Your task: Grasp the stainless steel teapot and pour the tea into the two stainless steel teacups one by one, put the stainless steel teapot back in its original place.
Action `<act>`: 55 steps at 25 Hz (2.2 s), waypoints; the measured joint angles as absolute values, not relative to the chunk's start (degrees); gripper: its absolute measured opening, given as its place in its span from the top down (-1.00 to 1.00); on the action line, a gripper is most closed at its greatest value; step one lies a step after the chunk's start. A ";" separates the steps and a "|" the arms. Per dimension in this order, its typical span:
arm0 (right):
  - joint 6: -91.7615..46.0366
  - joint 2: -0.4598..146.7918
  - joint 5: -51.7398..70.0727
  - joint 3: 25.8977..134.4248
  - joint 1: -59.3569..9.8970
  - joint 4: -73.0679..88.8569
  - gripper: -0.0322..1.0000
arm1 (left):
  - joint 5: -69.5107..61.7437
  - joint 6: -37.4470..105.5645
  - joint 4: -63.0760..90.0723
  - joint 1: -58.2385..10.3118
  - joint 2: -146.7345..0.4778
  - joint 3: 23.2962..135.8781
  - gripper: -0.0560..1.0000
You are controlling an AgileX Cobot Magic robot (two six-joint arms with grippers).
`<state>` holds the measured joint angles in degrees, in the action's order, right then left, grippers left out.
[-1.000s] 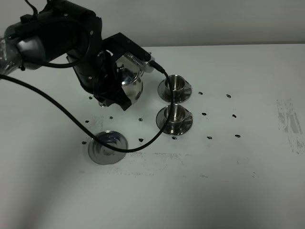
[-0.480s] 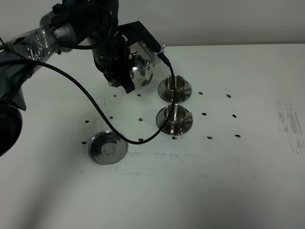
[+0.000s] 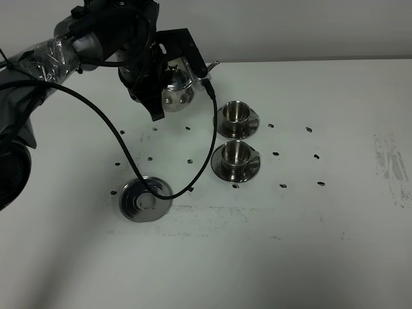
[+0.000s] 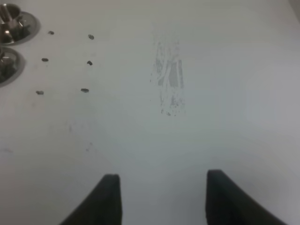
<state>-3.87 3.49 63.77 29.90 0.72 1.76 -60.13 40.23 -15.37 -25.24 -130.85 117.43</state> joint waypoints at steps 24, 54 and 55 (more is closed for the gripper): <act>-3.87 3.49 63.77 29.90 0.72 1.76 0.16 | -53.98 51.12 -26.55 -26.93 -133.87 117.54 0.57; -3.87 3.49 63.77 29.90 0.72 1.76 0.16 | -48.24 53.21 -38.51 -30.01 -138.65 117.54 0.57; -3.87 3.49 63.77 29.90 0.72 1.76 0.16 | -48.08 53.21 -38.69 -30.15 -138.65 117.54 0.57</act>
